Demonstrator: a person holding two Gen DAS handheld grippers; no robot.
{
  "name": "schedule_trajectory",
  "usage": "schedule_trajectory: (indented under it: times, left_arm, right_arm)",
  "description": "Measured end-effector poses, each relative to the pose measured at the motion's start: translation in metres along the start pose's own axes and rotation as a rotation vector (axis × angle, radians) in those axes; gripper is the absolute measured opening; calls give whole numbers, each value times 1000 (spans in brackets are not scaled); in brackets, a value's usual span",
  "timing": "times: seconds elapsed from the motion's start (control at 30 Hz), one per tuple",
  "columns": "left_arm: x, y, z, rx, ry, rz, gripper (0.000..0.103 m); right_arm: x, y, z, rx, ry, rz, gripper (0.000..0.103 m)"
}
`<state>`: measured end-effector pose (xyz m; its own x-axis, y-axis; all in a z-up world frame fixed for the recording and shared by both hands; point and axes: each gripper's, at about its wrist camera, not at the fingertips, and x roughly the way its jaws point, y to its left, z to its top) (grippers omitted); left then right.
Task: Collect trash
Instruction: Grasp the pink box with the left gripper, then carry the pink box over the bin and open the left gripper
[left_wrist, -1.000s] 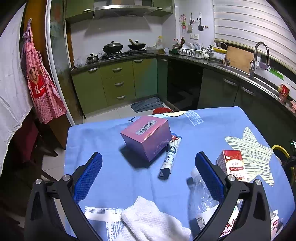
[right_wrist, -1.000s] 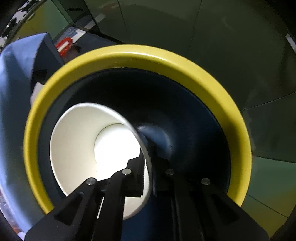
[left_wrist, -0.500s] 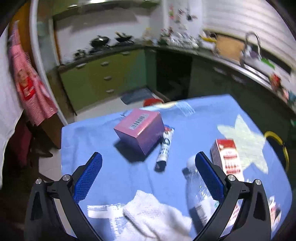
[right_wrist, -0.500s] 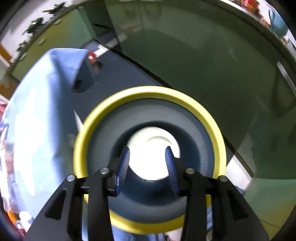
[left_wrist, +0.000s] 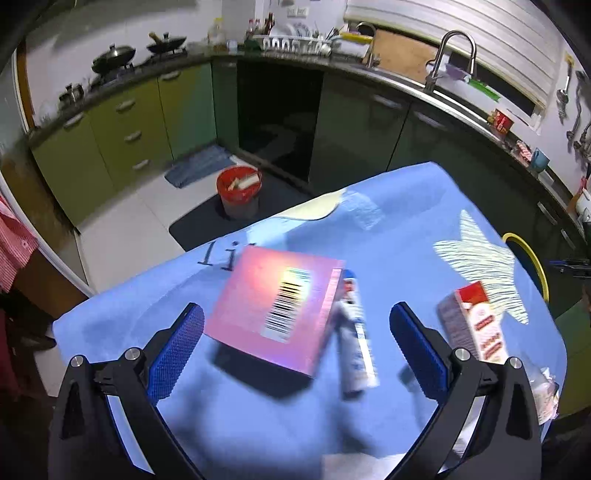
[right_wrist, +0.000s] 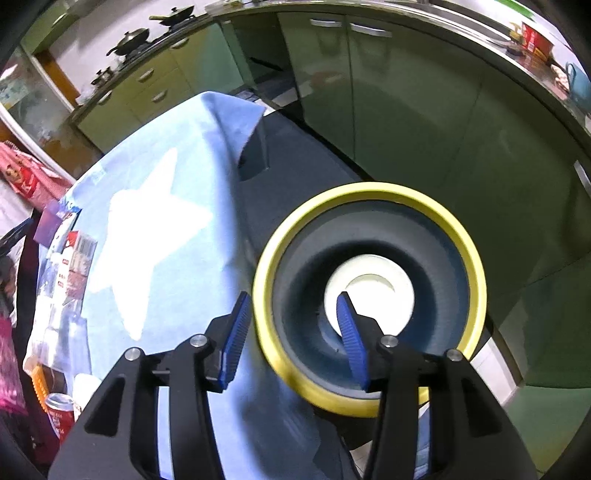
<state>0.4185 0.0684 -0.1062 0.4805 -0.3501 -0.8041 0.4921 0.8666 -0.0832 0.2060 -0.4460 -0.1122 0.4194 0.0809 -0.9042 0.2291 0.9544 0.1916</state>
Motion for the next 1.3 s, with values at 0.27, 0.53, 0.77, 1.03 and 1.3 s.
schedule_trajectory:
  times: [0.27,0.53,0.77,1.03,1.3]
  left_arm:
    - [30,7,5,58,53,-55,99]
    - [35,5,3,81,51,-55,95]
    - [34,7,1,89,46,-40,95]
    - [46,15,2,90,74,-28,99]
    - [48,7,-4,87,97,-89,80]
  right_arm:
    - [1,12,-14,-6,11,-12,48]
    - [13,15,-19,-17,31,0,51]
    - [17,16,-22,-21,38,6,55]
    - [20,10,-23,-4,38,15,57]
    - [21,13,-24,-12,37,33,57]
